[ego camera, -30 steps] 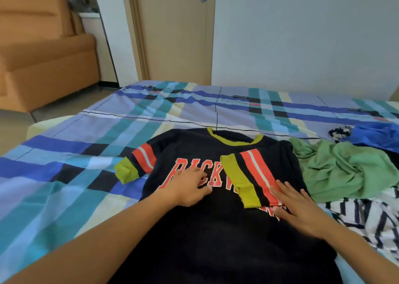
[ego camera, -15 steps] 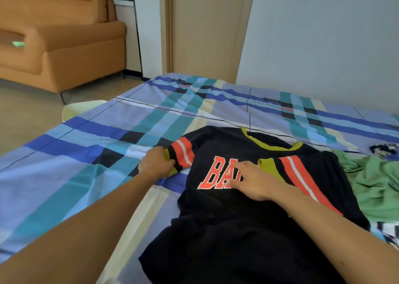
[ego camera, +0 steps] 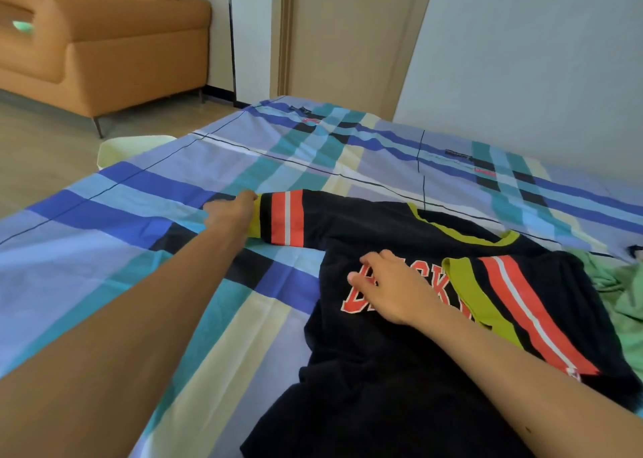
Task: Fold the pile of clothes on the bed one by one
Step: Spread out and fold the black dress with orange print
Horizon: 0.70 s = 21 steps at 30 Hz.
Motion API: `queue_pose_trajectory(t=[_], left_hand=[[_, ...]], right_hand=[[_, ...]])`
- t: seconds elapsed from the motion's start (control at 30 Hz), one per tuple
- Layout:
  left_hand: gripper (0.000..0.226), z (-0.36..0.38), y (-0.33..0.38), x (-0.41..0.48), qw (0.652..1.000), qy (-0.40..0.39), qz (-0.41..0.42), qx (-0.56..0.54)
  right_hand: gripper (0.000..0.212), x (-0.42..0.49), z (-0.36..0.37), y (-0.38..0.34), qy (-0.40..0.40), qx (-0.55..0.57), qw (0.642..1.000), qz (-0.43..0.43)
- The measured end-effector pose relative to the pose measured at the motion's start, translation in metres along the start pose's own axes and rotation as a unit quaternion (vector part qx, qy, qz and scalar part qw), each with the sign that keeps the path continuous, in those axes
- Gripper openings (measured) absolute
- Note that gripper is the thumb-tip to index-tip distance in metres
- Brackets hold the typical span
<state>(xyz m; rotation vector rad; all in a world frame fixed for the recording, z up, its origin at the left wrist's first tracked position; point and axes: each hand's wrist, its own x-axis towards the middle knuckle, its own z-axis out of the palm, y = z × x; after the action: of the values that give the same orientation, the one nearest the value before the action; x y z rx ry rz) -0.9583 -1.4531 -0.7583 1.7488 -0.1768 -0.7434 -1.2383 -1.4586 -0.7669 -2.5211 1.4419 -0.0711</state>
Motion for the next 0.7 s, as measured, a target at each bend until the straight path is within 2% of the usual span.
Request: queue_pose_trajectory(t=[0.1, 0.17, 0.23, 0.37, 0.47, 0.57, 0.6, 0.7], left_hand=[[0.08, 0.002, -0.004, 0.004, 0.999, -0.046, 0.0, 0.015], [0.084, 0.007, -0.005, 0.004, 0.994, -0.082, 0.012, 0.076], [0.077, 0.012, -0.002, 0.005, 0.989, -0.107, 0.031, 0.1], [0.041, 0.017, 0.017, 0.002, 0.986, -0.162, 0.042, -0.012], [0.031, 0.019, 0.03, 0.001, 0.972, -0.208, 0.036, -0.1], [0.035, 0.017, 0.03, -0.001, 0.965, -0.227, 0.059, -0.115], [0.038, 0.017, 0.029, -0.002, 0.963, -0.235, 0.071, -0.114], [0.063, 0.019, 0.024, -0.007, 0.955, -0.26, 0.117, -0.078]], right_hand=[[0.051, 0.014, -0.005, -0.005, 0.075, 0.051, 0.996, 0.016], [0.05, 0.025, -0.008, -0.01, 0.084, 0.05, 0.995, -0.01], [0.055, 0.036, -0.01, -0.017, 0.073, 0.047, 0.995, -0.04], [0.058, 0.052, -0.005, -0.029, 0.072, 0.056, 0.994, -0.063], [0.055, 0.061, 0.003, -0.029, 0.119, 0.073, 0.99, -0.037], [0.06, 0.073, 0.008, -0.025, 0.168, 0.127, 0.977, 0.011], [0.063, 0.078, 0.011, -0.022, 0.145, 0.132, 0.98, 0.026], [0.067, 0.086, 0.023, -0.015, -0.044, 0.04, 0.998, 0.033]])
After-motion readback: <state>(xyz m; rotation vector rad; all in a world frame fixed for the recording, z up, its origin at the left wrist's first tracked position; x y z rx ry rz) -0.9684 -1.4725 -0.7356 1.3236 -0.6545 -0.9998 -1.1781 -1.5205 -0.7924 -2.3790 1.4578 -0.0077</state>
